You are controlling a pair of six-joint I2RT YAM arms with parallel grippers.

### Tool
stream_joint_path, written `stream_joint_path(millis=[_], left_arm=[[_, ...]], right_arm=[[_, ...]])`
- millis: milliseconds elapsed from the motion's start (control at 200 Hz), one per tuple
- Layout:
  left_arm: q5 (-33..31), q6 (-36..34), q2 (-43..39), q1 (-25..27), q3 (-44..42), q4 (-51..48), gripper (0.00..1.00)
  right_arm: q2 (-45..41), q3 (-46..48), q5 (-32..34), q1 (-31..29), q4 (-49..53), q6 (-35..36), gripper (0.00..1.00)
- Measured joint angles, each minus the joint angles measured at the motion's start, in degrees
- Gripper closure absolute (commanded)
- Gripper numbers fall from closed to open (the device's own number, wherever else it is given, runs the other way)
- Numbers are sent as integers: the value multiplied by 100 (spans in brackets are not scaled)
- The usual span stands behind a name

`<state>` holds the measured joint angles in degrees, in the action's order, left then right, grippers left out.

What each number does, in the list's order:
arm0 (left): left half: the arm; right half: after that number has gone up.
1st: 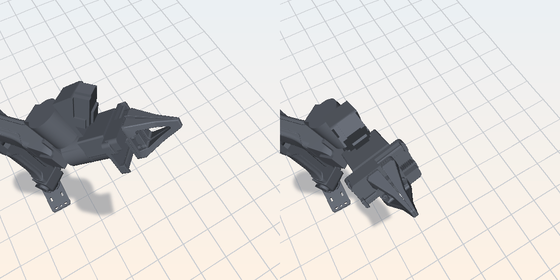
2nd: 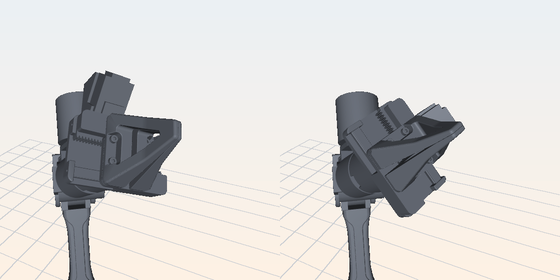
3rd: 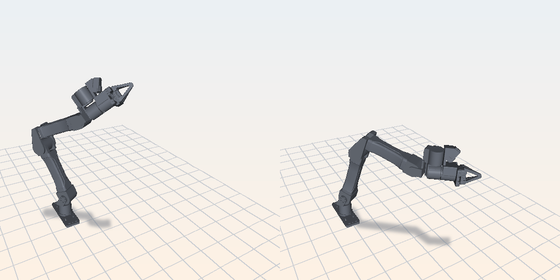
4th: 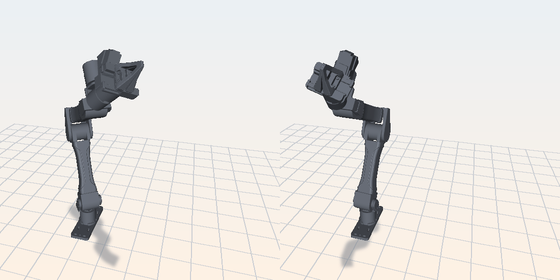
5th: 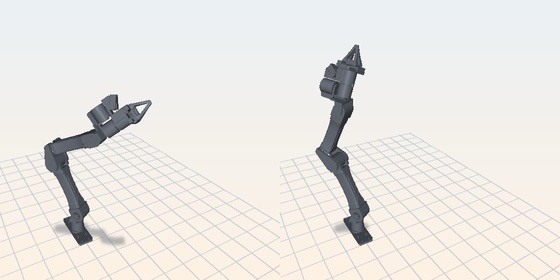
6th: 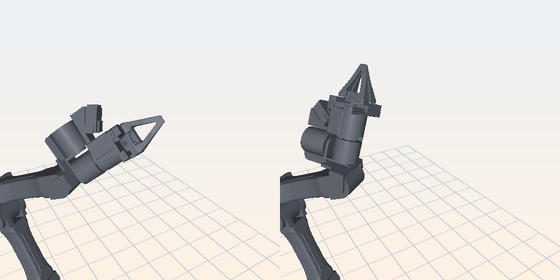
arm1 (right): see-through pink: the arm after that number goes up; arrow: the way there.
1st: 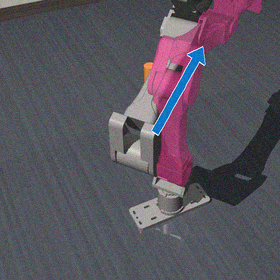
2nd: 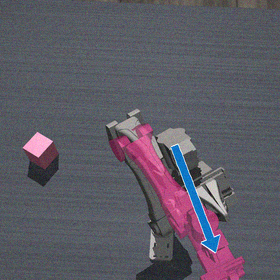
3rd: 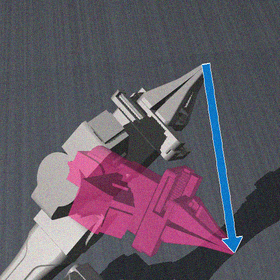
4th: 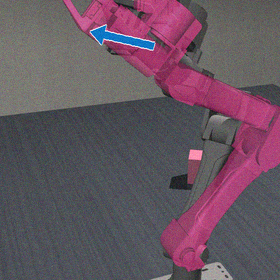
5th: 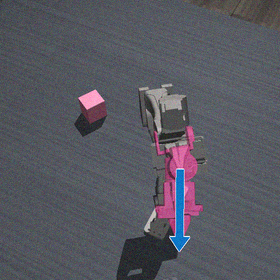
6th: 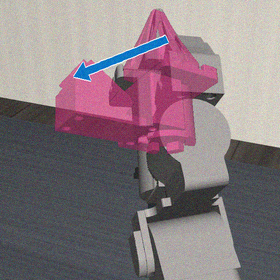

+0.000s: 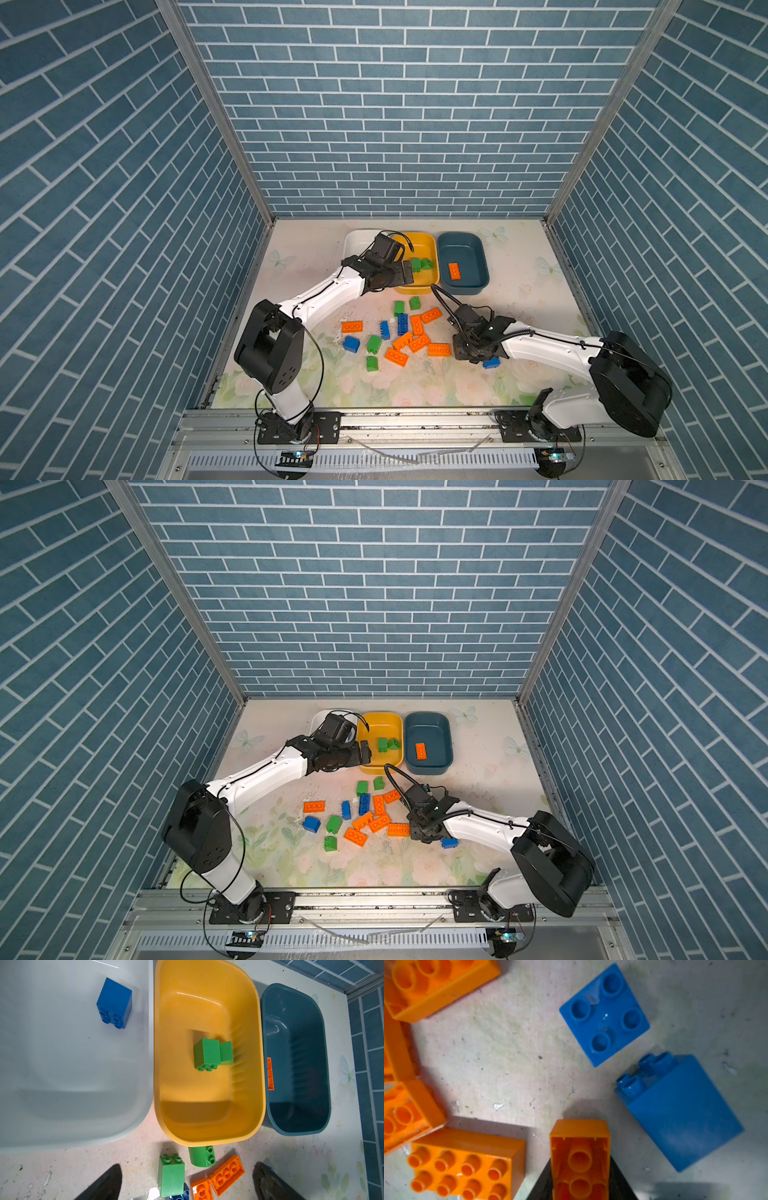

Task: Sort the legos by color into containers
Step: 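Lower the right gripper onto an orange brick in the pile and grasp it, then move the orange brick over the teal tub and open the right gripper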

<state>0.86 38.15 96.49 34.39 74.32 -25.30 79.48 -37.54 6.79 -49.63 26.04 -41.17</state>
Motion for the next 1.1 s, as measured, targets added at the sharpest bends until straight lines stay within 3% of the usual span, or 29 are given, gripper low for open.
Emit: stream_joint_path(millis=[295,520,810,1100], left_arm=[[-385,0,-96,9,-22,-9,1],[-575,2,-144,9,-44,-31,1],[-870,2,-321,9,-114,-118,1],[-1043,-81,-411,9,-111,-289,1]], right_arm=[[-540,-7,17,35,-94,1158,73],[-627,-577,-92,584,-476,1773,73],[656,-2028,-254,1729,-1252,2424,73],[2291,-3331,-160,2177,-1423,2800,68]])
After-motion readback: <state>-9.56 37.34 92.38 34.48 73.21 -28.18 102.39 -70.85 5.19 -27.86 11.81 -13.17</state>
